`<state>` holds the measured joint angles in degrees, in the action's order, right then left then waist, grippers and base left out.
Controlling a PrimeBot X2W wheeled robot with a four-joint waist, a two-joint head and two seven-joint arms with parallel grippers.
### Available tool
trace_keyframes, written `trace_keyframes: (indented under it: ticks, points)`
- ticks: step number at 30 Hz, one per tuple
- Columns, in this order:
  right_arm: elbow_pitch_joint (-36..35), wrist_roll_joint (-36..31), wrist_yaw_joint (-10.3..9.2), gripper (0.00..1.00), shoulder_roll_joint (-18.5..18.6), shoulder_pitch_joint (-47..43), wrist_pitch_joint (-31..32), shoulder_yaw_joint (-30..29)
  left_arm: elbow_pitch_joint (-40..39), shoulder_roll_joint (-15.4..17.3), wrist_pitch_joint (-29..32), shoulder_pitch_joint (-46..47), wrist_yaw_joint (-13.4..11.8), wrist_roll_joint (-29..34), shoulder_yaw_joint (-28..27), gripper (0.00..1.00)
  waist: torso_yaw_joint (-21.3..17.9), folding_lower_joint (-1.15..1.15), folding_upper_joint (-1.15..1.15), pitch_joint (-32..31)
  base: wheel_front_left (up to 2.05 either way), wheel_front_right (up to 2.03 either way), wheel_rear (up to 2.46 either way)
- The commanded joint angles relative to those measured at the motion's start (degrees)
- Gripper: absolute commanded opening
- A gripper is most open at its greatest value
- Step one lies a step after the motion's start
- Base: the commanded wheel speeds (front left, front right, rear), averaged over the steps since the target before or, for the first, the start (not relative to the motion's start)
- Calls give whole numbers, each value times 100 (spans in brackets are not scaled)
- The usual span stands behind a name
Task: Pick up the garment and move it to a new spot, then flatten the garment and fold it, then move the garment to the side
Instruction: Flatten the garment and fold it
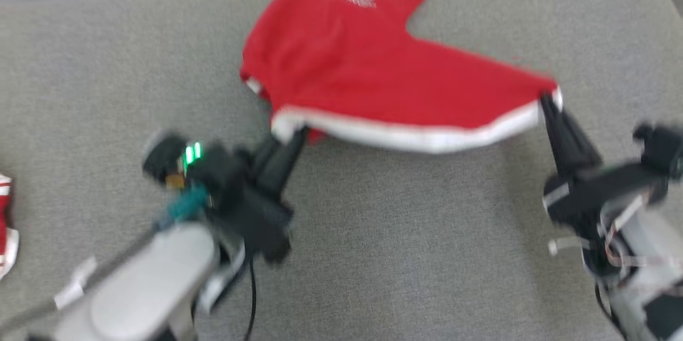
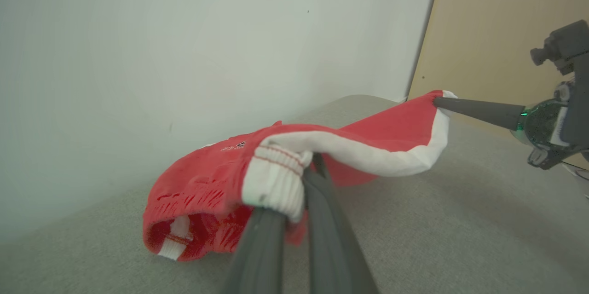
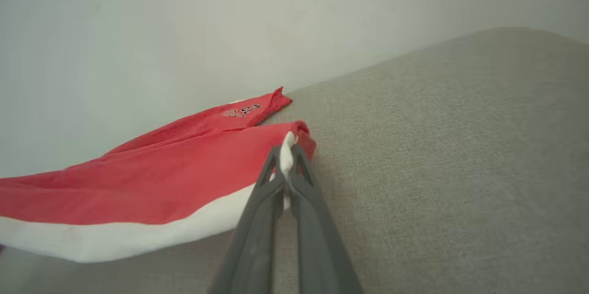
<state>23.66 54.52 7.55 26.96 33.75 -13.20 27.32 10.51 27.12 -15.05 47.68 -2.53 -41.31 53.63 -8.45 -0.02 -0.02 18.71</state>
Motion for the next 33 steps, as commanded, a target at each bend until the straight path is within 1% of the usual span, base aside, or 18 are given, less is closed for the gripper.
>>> trace_keyframes:
  ticks: [1, 6, 11, 19, 24, 29, 33]
  points:
    - [-103, -58, -13, 0, 29, -351, 51, -122, -90, 25, -18, -347, -32, 65, -6, 0, 58, 2, 2, -209, 0, 0, 0]
    - [-427, -303, -13, 0, -80, -1335, 205, -605, -220, -35, -18, -1251, -55, 311, 124, 0, 89, 2, 2, -373, 0, 0, 0]
    - [-702, -627, -13, 0, -318, -2218, 424, -1074, -197, -144, -18, -1947, 19, 600, 166, 0, 150, 2, 2, -533, 0, 0, 0]
    - [-1158, -1101, -13, 0, -769, -3423, 927, -1927, 0, -185, -19, -2627, 204, 1035, 169, 0, 260, 2, 2, -771, 0, 0, 0]
    - [-1700, -1318, -13, 0, -1065, -4095, 1304, -2392, 37, -222, -19, -2910, 321, 1176, 24, 0, 370, 2, 2, -886, 0, 0, 0]
    - [-2230, -1501, -13, 0, -1306, -4237, 1605, -2819, 0, -311, -19, -2984, 393, 1377, -126, 0, 445, 2, 2, -901, 0, 0, 0]
    - [-2473, -1536, -13, 0, -1308, -3933, 1871, -3141, -129, -439, -19, -2943, 482, 1557, -243, 0, 518, 2, 2, -941, 0, 0, 0]
